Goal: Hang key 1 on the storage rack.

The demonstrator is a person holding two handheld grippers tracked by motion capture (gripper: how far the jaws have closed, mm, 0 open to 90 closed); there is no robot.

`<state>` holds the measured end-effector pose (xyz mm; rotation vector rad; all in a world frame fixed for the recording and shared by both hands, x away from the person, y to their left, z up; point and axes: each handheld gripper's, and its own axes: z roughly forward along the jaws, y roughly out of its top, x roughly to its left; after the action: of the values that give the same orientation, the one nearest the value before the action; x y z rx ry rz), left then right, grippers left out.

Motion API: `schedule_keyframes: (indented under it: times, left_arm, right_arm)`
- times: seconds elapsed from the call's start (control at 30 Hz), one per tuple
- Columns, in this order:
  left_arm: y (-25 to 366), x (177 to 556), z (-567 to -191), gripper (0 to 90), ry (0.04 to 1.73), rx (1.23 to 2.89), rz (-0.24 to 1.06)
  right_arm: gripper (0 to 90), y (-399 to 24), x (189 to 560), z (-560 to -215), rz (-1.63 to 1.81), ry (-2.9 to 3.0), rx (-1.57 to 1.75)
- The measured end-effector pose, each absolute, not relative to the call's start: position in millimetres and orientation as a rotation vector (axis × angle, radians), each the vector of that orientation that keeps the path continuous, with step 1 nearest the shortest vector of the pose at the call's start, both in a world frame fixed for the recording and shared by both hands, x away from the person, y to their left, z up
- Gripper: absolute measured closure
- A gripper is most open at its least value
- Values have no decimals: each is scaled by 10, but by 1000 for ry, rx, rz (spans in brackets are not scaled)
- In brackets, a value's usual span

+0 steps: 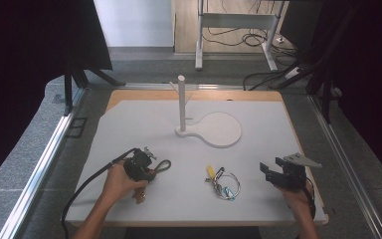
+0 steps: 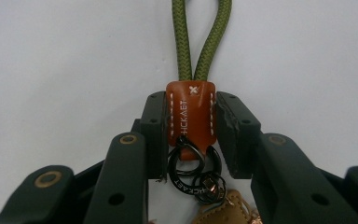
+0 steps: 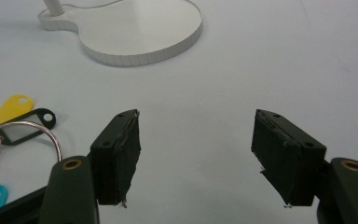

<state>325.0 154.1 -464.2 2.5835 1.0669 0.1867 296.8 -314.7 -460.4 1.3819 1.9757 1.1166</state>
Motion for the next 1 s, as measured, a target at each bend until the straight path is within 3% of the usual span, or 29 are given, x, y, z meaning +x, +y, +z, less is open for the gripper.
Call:
schedule_keyframes:
  times: [0.2, 0.57, 1.0]
  left_arm:
    - [1551, 3243, -4640, 673, 1036, 2584, 188]
    - [1771, 3326, -4451, 674, 956, 2375, -58]
    - [1933, 3395, -4330, 674, 947, 2229, -103]
  right_arm:
    - [329, -3173, 2966, -4606, 1116, 1965, 1390]
    - [333, -3202, 2959, -4601, 1121, 1955, 1396]
    - [335, -3218, 2955, -4603, 1127, 1955, 1402]
